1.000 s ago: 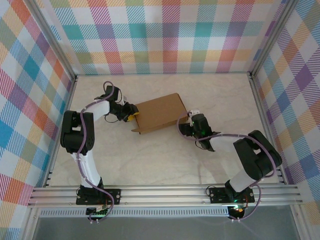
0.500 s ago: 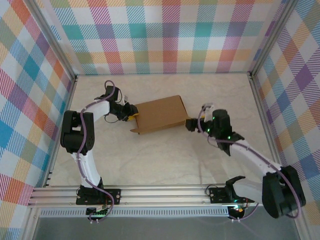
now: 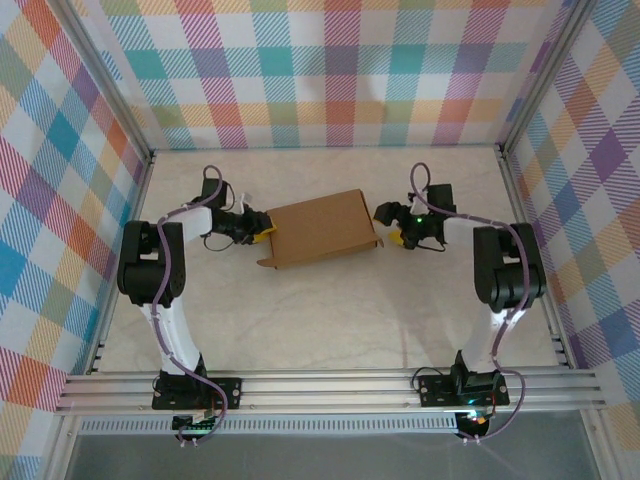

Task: Fold the paper box

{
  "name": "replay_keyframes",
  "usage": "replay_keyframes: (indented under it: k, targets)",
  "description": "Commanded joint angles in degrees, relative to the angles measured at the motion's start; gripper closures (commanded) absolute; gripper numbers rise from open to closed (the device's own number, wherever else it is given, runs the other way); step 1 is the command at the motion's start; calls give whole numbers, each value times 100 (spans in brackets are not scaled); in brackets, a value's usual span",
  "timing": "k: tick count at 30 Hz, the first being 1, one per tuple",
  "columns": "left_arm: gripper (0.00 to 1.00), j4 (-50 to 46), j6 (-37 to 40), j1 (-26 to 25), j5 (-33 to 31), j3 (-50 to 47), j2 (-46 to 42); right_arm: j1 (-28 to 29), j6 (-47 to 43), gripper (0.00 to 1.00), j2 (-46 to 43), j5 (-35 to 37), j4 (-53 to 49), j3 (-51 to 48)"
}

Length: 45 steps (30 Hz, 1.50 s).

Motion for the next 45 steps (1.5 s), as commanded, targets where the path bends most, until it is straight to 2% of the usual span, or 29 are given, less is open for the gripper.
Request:
replay_keyframes:
  k: [1,3,8,11,17,18,23,26,28,35,41,45]
  targets:
    - [70,-769,133,93,-942,-452,643,7,492,9,345,-1303,592,202]
    - [70,-774,133,93,-939,-437,684,16,703,11,522,-1640,909,211]
    - [69,-777,145,99,-957,-435,692,16,989,23,632,-1945,1413,146]
    - [69,-769,147,99,-964,-444,704,16,1247,25,714,-2149,1770,115]
    - [69,-723,124,99,-956,-463,713,16,1819,41,781,-2394,2555,-13]
    - [69,-723,125,94,-964,-467,706,24,1799,41,769,-2436,2557,-14]
    - [69,-704,115,96,-935,-476,720,51,866,15,597,-1933,1104,149]
    - [69,-616,56,98,-897,-545,713,54,389,11,488,-1312,292,265]
    - [69,-581,40,101,-874,-585,711,51,373,10,504,-1317,277,293]
    - [72,-533,-37,134,-827,-619,720,67,456,10,568,-1582,334,360]
    - [72,-484,-52,145,-782,-610,742,208,1134,22,606,-2214,1488,192]
    - [70,-467,-54,152,-774,-621,746,209,1416,34,558,-2187,1874,101]
